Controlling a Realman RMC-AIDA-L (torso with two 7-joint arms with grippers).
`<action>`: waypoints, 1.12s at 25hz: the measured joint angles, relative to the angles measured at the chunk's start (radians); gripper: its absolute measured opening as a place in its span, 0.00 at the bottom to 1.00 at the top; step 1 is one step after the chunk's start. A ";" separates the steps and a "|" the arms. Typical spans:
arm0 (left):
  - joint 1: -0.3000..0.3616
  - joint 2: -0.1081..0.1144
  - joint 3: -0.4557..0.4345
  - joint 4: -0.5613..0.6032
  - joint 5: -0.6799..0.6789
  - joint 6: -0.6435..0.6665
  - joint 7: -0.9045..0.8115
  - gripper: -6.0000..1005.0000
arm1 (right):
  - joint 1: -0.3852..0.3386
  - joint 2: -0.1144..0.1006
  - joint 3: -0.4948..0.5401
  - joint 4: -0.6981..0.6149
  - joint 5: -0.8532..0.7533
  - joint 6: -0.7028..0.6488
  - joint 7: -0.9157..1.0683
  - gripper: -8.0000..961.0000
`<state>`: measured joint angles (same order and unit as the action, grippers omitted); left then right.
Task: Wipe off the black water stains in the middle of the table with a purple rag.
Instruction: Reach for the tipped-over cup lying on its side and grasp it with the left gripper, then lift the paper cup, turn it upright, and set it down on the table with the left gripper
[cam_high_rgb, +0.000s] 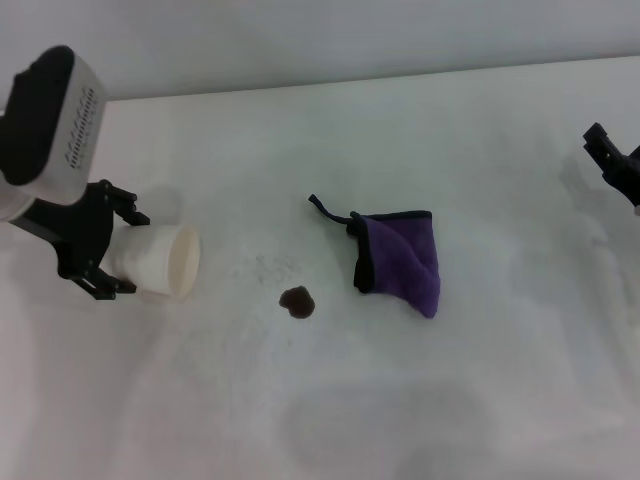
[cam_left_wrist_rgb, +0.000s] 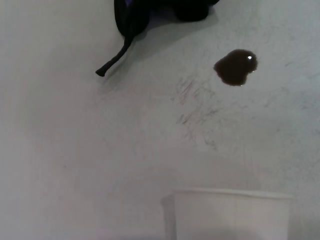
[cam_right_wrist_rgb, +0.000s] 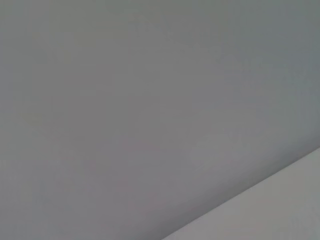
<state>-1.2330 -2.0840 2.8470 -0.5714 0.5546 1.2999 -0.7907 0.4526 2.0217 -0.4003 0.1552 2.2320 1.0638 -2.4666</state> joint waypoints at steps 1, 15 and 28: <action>0.003 0.000 0.000 0.012 0.000 -0.013 -0.003 0.87 | 0.000 0.000 0.000 0.000 0.000 0.000 0.000 0.91; 0.023 0.001 0.000 0.082 0.004 -0.063 -0.044 0.83 | 0.001 -0.002 0.000 -0.014 0.000 -0.001 0.000 0.91; 0.024 0.003 -0.001 0.049 -0.164 -0.056 -0.186 0.69 | 0.002 0.000 0.000 -0.027 -0.003 -0.001 0.000 0.91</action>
<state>-1.2094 -2.0813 2.8465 -0.5222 0.3909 1.2438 -0.9769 0.4545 2.0217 -0.4004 0.1286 2.2290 1.0630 -2.4667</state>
